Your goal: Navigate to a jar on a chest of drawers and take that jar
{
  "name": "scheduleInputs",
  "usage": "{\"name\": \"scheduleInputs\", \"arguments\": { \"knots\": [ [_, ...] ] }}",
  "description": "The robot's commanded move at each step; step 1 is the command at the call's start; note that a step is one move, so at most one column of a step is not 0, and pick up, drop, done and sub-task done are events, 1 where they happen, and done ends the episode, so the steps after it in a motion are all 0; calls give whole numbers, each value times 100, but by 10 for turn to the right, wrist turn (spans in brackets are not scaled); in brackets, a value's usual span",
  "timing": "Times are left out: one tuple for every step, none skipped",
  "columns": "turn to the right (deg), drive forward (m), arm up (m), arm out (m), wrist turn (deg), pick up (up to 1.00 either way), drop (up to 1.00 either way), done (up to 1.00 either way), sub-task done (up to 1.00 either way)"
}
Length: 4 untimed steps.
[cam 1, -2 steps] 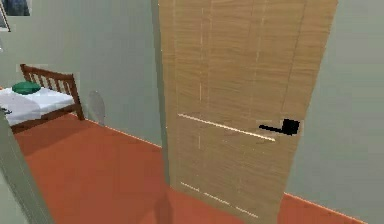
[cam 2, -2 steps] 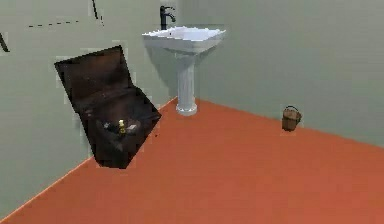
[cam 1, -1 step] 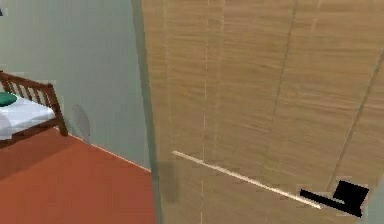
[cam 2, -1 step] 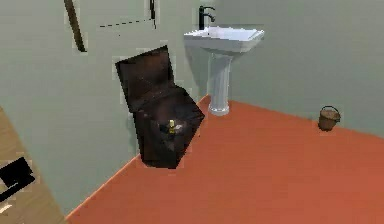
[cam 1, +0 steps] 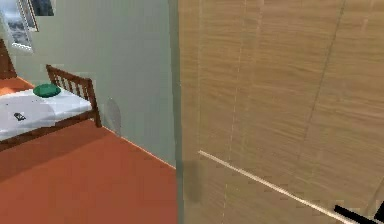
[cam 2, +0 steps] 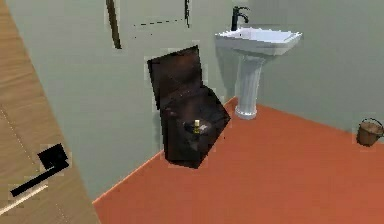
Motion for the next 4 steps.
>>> {"name": "scheduleInputs", "arguments": {
  "knots": [
    [-30, 0, 0, 0, 0, 0, 0, 0, 0],
    [0, 40, 0, 0, 0, 0, 0, 0, 0],
    [-450, 0, 0, 0, 0, 0, 0, 0, 0],
    [-210, 0, 0, 0, 0, 0, 0, 0, 0]
  ]
}}
